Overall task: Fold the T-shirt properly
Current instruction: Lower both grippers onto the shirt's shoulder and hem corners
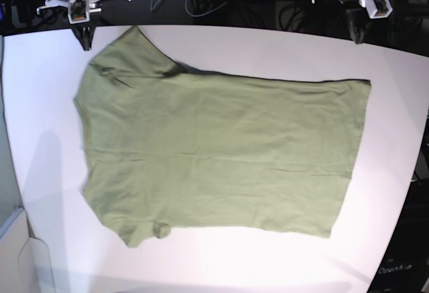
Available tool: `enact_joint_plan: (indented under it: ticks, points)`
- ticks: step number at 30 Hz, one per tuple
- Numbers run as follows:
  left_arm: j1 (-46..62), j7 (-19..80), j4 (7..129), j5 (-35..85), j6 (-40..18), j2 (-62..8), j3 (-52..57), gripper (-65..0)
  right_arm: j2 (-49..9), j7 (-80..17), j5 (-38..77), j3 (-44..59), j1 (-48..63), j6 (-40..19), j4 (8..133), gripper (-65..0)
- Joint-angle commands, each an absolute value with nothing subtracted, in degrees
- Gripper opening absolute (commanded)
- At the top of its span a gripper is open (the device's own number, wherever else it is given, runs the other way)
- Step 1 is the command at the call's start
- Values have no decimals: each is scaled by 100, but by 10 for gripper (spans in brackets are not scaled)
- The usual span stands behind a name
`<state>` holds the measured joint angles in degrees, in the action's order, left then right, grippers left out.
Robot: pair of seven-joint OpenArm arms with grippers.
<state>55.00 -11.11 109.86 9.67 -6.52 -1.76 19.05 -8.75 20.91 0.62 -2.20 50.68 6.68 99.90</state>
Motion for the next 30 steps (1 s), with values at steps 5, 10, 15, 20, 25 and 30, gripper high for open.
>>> enact_joint_plan:
  ticks: [5, 10, 15, 20, 25, 30]
  points:
    - [5393, -778, 11160, 989, -681, -207, 2123, -617, -892, 2009, 57, -497, 5086, 752, 10114, -547]
    - [5349, -716, 11160, 989, -681, -207, 2123, -522, -884, 2009, 57, -532, 5015, 769, 10105, -389]
    - [5226, -690, 11160, 980, -690, -207, 2123, -509, -840, 2009, 57, -532, 4980, 769, 10097, -319]
    - [5156, -681, 11152, 945, -690, -207, 2132, -509, -567, 2000, 57, -532, 4954, 752, 9877, -279]
    - [5147, -681, 11152, 936, -690, -207, 2132, -509, -365, 2018, 57, -549, 4892, 743, 9596, -270]
    - [5138, -681, 11152, 927, -690, -233, 2132, -509, -426, 2009, 787, -716, 4892, 462, 9684, -270]
